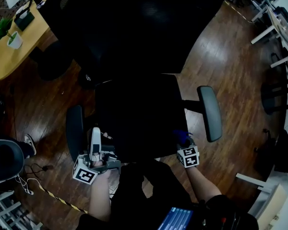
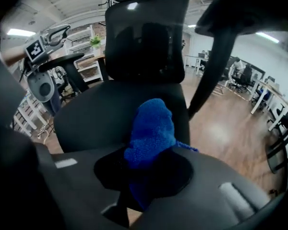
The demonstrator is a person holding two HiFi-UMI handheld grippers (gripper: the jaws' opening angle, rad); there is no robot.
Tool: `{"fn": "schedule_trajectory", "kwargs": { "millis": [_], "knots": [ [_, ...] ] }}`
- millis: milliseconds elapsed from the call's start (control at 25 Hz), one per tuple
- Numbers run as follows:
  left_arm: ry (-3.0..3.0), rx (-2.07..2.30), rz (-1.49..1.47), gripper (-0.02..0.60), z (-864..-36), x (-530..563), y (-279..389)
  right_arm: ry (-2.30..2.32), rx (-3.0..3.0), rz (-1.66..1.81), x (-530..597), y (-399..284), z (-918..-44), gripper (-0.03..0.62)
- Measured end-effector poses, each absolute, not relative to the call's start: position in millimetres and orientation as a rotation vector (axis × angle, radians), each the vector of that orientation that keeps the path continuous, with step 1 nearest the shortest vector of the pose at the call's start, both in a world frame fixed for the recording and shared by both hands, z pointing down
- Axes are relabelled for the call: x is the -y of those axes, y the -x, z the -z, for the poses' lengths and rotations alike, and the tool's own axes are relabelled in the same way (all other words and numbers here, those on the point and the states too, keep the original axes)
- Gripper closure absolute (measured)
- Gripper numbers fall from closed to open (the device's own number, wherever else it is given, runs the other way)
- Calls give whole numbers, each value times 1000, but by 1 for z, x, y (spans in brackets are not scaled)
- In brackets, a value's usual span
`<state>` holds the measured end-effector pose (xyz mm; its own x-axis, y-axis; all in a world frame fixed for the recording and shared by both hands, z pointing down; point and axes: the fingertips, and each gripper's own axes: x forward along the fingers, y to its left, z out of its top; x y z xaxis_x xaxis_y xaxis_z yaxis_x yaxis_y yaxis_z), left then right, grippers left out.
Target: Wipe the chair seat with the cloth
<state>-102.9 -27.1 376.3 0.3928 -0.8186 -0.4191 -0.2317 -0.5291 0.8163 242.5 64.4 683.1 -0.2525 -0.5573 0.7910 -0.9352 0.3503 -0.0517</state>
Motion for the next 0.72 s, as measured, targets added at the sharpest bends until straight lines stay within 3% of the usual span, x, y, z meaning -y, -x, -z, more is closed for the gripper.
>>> {"fn": "schedule_trajectory", "kwargs": {
  "millis": [160,520,720],
  "knots": [
    [-1988,878,1105,589,-375,28,86,-1384,1882,-704,-64,-279,-681,514],
    [-1991,892,1089,589,-377,22,79,-1443,1889,-751,-58,-282,-676,514],
    [-2003,903,1077,588,-367,16,78,-1490,2168,-982,-39,-241,-630,514]
  ]
}}
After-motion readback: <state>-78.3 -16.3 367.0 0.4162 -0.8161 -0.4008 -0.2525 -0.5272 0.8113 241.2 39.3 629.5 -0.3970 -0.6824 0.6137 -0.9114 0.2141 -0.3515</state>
